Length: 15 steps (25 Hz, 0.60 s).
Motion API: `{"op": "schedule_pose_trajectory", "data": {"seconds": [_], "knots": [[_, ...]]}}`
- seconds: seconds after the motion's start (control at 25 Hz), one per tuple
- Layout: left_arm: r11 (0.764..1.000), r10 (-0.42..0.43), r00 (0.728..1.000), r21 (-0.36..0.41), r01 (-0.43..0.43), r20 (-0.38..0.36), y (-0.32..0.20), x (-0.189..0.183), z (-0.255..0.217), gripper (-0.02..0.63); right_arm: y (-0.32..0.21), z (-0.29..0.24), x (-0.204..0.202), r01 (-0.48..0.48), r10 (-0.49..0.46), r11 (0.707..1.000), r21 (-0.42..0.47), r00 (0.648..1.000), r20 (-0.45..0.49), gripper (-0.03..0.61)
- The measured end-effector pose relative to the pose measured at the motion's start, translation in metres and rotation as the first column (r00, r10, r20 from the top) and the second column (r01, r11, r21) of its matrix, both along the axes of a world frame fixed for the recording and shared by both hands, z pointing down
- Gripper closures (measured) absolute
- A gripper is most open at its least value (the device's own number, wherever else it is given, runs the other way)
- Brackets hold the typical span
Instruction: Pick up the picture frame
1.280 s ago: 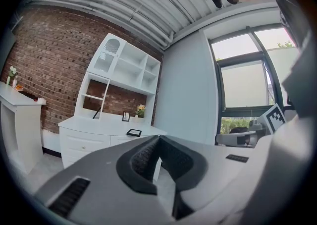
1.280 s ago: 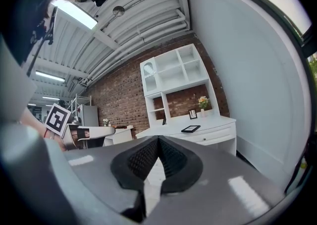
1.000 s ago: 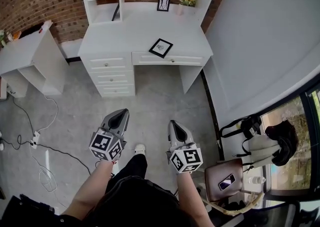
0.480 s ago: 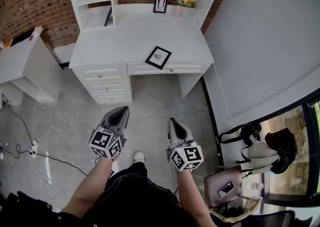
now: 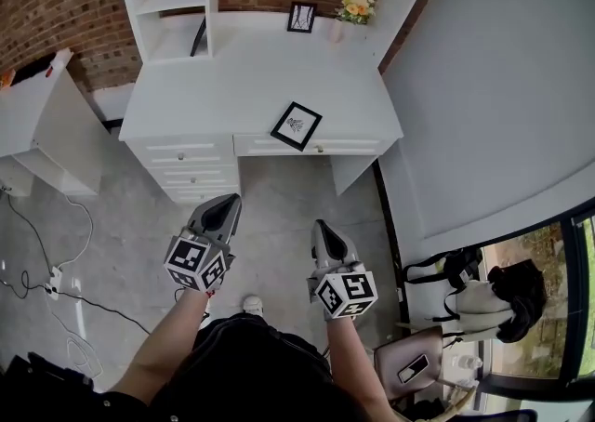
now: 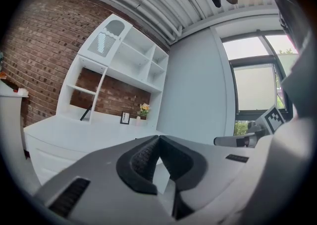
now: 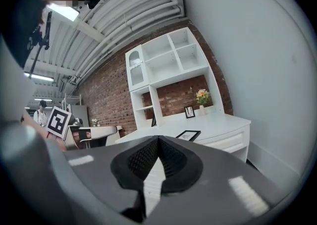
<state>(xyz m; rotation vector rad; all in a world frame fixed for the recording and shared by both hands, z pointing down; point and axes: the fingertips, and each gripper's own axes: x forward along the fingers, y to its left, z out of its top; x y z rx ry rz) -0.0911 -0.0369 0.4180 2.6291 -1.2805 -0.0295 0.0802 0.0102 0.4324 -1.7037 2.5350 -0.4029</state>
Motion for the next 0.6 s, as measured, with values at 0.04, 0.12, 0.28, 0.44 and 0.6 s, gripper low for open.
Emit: {"op": "schedule_pose_trajectory", "data": {"seconds": [0.04, 0.12, 0.28, 0.44, 0.6], "knots": [[1.0, -0.001, 1.0, 0.002, 0.001, -0.002, -0.003, -0.001, 0.0, 0.609, -0.003, 0.001, 0.0, 0.0, 0.0, 1.0, 0.0, 1.0, 0.0, 0.575], [1.0, -0.004, 1.0, 0.002, 0.004, -0.004, -0.006, -0.002, 0.001, 0.609, -0.008, 0.004, 0.001, -0.004, 0.004, 1.0, -0.006, 1.0, 0.005, 0.575], [1.0, -0.011, 1.0, -0.011, 0.01, -0.006, -0.006, -0.007, 0.008, 0.609, -0.008, 0.01, 0.0, -0.01, 0.01, 1.0, -0.021, 1.0, 0.011, 0.575], [0.999, -0.025, 1.0, -0.028, 0.025, -0.015, -0.007, -0.006, 0.016, 0.609, -0.01, 0.015, 0.005, -0.015, 0.015, 0.999, -0.035, 1.0, 0.017, 0.575], [0.999, -0.03, 0.999, -0.043, 0.029, -0.018, -0.008, 0.002, 0.025, 0.609, -0.013, 0.027, 0.016, -0.019, 0.021, 0.998, -0.067, 0.999, 0.027, 0.575]]}}
